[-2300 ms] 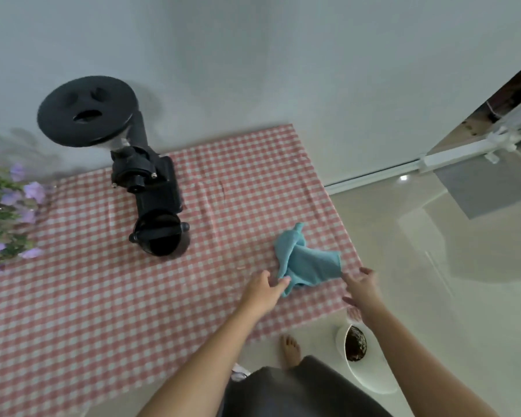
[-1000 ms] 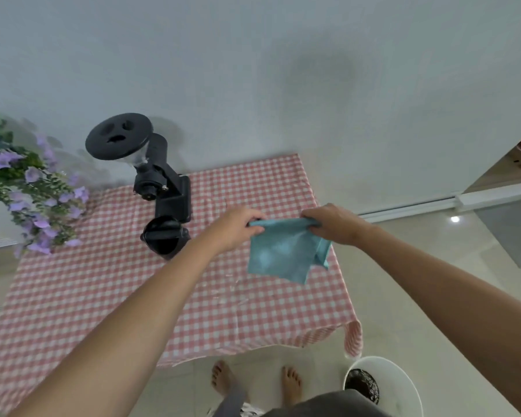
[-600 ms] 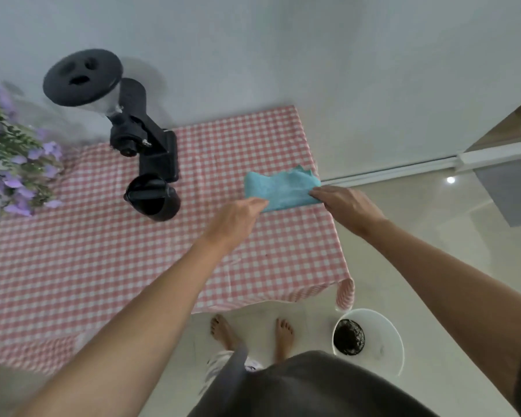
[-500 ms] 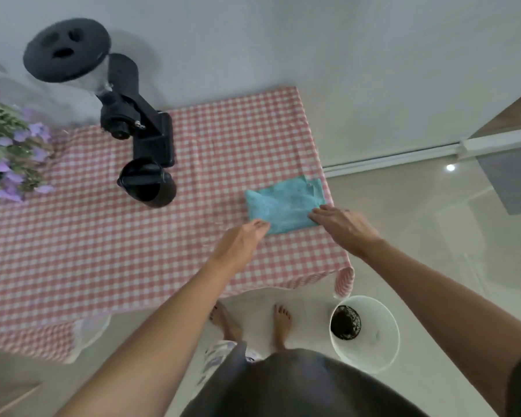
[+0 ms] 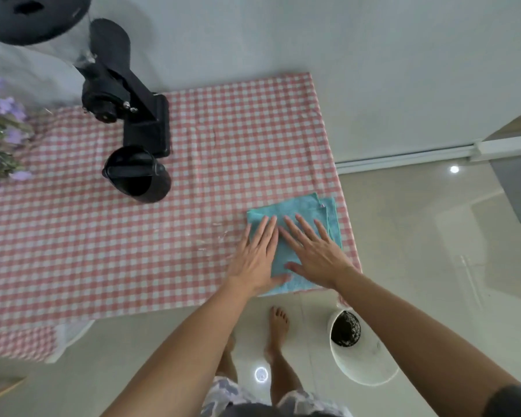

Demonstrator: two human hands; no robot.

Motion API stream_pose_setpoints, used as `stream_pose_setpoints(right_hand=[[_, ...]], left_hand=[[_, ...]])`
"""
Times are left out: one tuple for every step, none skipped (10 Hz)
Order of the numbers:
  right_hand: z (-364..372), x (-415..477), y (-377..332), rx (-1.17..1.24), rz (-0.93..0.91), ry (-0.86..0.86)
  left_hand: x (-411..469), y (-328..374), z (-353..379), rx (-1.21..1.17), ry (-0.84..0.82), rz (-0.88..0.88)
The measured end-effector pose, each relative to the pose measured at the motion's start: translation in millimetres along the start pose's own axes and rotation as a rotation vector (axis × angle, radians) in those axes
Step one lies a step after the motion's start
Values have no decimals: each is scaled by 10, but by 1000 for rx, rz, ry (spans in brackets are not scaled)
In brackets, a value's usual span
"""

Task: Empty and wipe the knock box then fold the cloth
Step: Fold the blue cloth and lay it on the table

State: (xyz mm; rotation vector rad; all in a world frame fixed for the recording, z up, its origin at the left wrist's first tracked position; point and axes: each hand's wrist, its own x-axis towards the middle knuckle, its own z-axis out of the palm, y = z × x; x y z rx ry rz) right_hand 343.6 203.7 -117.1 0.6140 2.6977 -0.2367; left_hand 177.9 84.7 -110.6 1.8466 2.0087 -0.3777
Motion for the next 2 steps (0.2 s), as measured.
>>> stream_pose_setpoints(right_hand=[[168, -133, 205, 26, 53, -2], [208, -429, 488, 40, 220, -42]], left_hand=[[-71, -197, 164, -32, -47, -1], [-348, -487, 225, -24, -70, -111]])
